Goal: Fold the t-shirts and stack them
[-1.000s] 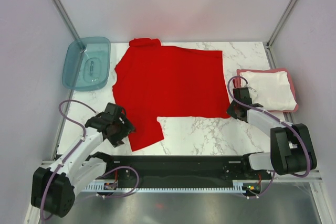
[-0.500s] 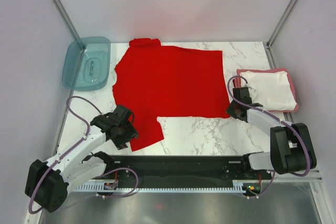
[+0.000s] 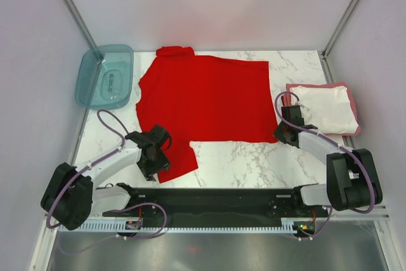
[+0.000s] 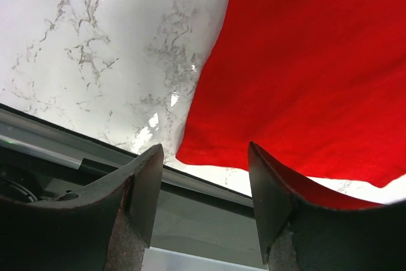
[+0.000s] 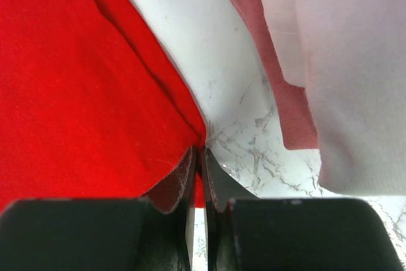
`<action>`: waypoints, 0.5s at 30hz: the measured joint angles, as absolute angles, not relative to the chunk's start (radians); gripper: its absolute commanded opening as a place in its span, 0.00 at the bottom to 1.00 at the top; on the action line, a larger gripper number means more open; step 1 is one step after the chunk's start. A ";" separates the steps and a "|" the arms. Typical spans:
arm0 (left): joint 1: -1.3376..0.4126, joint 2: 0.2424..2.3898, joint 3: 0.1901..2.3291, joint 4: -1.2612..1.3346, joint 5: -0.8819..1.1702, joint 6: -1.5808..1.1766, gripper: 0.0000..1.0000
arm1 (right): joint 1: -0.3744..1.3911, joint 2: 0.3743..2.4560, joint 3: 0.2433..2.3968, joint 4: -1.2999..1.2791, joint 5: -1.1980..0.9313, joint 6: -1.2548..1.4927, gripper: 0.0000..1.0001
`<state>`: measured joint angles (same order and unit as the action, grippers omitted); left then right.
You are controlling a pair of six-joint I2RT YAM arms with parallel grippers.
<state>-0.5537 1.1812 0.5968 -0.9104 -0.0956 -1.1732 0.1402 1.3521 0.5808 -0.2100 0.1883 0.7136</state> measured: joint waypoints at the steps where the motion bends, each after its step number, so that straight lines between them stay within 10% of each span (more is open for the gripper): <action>1: -0.558 1.187 0.598 -0.909 -0.096 -1.173 0.62 | 0.140 1.352 0.581 -0.210 0.188 0.714 0.13; 5: -0.561 1.250 0.619 -0.906 -0.101 -1.172 0.59 | 0.140 1.352 0.581 -0.210 0.188 0.713 0.13; 9: -0.574 1.317 0.648 -0.896 -0.102 -1.172 0.25 | 0.140 1.352 0.581 -0.210 0.188 0.713 0.13; 15: -0.597 1.324 0.650 -0.880 -0.107 -1.165 0.02 | 0.140 1.352 0.581 -0.210 0.188 0.713 0.13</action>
<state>-0.5972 1.3235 0.6502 -0.8799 -0.1070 -1.1648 0.1402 1.3521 0.5808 -0.2100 0.1879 0.7128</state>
